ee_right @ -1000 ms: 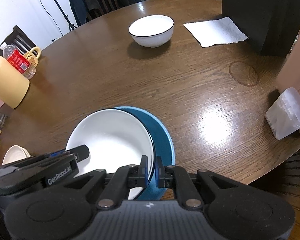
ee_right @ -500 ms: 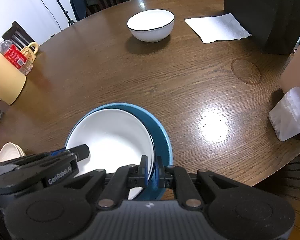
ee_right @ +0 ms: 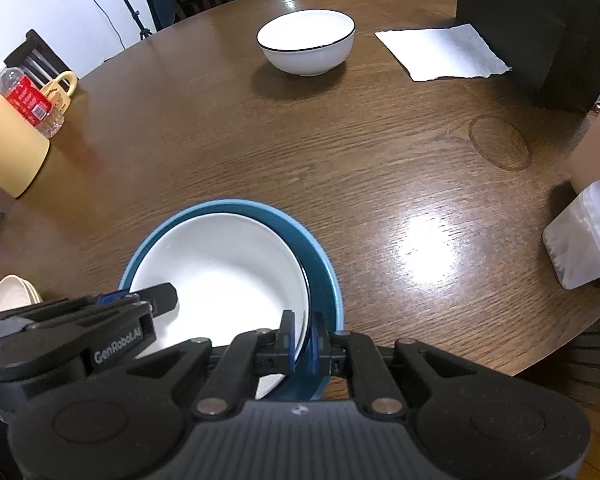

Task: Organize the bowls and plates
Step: 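Lower the white bowl into the blue bowl with both grippers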

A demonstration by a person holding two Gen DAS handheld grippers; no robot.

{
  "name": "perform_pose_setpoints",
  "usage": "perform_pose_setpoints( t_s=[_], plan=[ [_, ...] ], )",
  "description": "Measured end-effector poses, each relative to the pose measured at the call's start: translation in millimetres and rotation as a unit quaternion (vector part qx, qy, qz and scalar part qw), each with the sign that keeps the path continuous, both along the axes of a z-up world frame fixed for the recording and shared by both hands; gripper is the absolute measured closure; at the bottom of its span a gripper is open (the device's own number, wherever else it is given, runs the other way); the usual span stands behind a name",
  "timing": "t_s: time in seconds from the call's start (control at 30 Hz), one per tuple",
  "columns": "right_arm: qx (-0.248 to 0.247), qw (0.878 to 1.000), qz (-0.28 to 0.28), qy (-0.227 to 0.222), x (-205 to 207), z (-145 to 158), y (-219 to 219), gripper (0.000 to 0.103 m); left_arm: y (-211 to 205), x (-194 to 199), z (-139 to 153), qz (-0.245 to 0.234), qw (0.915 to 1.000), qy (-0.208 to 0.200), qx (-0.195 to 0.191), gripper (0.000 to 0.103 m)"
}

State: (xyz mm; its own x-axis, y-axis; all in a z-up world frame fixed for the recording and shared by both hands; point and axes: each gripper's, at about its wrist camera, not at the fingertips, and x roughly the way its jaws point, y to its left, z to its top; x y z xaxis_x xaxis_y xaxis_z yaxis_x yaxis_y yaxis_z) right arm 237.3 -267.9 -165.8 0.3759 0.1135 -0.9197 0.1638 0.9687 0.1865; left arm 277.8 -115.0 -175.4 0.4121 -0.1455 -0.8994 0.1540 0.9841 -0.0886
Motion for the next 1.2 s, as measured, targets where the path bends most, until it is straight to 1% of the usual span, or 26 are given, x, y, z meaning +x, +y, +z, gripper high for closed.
perform_pose_setpoints(
  t_s=[0.27,0.43,0.87,1.07,1.2],
  plan=[
    [-0.011,1.000,0.023,0.004,2.6,0.2,2.2,0.095,-5.6,3.9,0.4,-0.005,0.9998,0.013,0.018,0.093],
    [-0.020,0.999,0.032,0.013,5.8,0.6,4.4,0.095,-9.0,8.8,-0.3,-0.008,0.9992,0.027,0.028,0.093],
    [-0.021,0.998,0.048,0.045,18.5,0.9,3.9,0.094,-11.1,20.8,-2.6,-0.003,0.9977,0.061,0.029,0.093],
    [-0.019,0.998,0.047,0.049,20.8,0.1,1.8,0.093,-10.7,21.6,-3.1,-0.002,0.9974,0.066,0.029,0.093],
    [-0.019,0.997,0.048,0.050,21.6,-0.1,1.1,0.090,-10.6,22.3,-1.8,0.000,0.9975,0.065,0.027,0.092]
  ],
)
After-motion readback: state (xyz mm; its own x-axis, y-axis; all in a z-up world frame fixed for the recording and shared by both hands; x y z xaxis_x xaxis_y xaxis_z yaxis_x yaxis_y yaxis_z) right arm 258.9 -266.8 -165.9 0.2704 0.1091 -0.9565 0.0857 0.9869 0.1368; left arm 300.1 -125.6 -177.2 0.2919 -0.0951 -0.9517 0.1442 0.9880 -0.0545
